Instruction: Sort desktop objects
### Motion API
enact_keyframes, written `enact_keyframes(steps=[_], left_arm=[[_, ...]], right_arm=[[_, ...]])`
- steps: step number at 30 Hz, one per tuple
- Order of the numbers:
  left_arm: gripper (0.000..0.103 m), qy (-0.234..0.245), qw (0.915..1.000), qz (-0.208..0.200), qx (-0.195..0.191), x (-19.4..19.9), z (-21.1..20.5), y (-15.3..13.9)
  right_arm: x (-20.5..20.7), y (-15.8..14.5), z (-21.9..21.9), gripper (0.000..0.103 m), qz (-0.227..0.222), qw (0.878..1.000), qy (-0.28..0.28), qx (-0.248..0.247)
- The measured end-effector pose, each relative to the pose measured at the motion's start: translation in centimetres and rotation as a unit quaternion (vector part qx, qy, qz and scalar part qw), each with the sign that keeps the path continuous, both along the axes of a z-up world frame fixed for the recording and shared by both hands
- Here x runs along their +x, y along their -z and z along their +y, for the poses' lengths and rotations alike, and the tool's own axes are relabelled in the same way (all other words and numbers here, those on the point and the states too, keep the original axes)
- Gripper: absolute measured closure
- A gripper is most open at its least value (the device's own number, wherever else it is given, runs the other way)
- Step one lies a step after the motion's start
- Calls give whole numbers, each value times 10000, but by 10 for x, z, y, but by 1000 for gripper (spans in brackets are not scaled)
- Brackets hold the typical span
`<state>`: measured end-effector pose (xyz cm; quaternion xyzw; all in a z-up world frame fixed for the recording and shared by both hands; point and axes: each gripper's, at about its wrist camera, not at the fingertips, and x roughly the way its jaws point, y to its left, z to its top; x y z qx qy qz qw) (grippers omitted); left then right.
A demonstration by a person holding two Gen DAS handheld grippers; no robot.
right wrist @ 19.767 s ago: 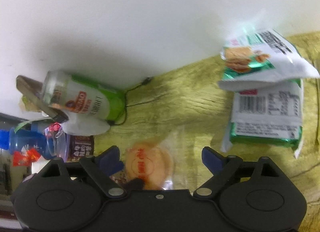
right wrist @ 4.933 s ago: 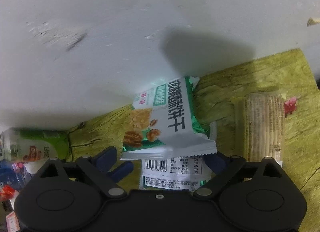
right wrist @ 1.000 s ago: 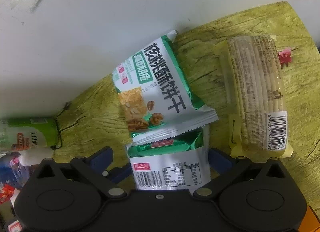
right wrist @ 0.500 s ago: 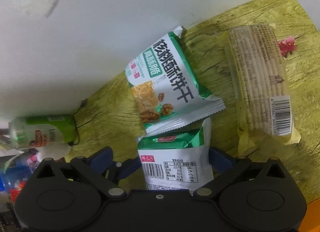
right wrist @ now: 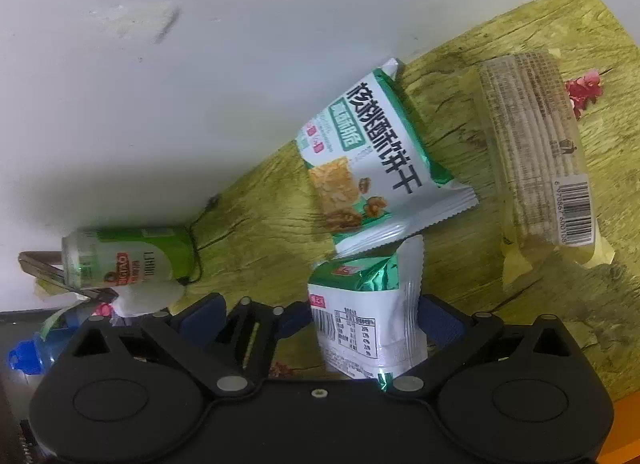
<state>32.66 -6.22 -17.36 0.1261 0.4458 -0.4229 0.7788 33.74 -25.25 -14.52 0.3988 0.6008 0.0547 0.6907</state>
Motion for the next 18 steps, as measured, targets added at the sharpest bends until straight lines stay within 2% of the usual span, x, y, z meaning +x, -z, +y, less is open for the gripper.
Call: enact_keyframes(steps=[18], left_arm=[[9,-348,9989,240,-210,12,27,-4]], right_arm=[[0,-25,22,0,-454,9984,-75,323]])
